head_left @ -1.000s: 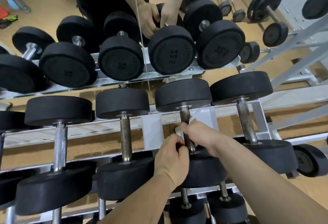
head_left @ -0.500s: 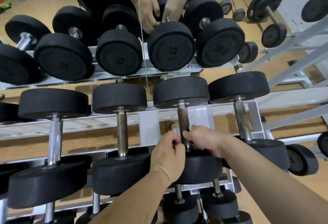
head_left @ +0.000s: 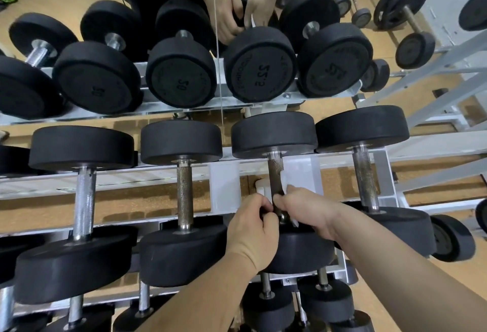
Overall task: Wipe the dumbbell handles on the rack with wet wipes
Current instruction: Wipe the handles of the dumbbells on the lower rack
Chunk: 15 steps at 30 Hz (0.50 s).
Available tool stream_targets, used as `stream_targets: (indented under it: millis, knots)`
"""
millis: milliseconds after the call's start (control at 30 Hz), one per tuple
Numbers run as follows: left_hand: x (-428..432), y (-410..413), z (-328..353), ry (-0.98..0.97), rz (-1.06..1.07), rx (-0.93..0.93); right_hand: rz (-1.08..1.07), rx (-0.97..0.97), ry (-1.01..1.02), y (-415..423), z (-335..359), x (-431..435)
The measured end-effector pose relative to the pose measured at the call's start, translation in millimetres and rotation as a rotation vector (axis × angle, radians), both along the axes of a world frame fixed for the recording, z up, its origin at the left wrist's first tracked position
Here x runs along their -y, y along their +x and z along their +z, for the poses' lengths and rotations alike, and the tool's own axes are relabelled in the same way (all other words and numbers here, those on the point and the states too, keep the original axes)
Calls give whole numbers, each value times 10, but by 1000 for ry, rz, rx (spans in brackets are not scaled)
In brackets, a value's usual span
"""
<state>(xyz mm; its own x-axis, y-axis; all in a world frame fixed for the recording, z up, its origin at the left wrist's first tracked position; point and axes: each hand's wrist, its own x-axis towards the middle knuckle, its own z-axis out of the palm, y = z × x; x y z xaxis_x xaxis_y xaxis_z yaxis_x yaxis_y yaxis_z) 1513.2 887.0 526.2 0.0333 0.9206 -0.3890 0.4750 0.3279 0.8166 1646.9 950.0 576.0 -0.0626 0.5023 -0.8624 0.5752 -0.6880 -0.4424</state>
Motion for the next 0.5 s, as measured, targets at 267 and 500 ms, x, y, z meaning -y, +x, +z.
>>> stream_targets:
  millis: [267,500]
  knots:
    - [22,12,-3,31,26,21,-358,-95,189,-212,-51,-389]
    - [21,-1,-18,41,8,8,-35,-28,7,29,58,-52]
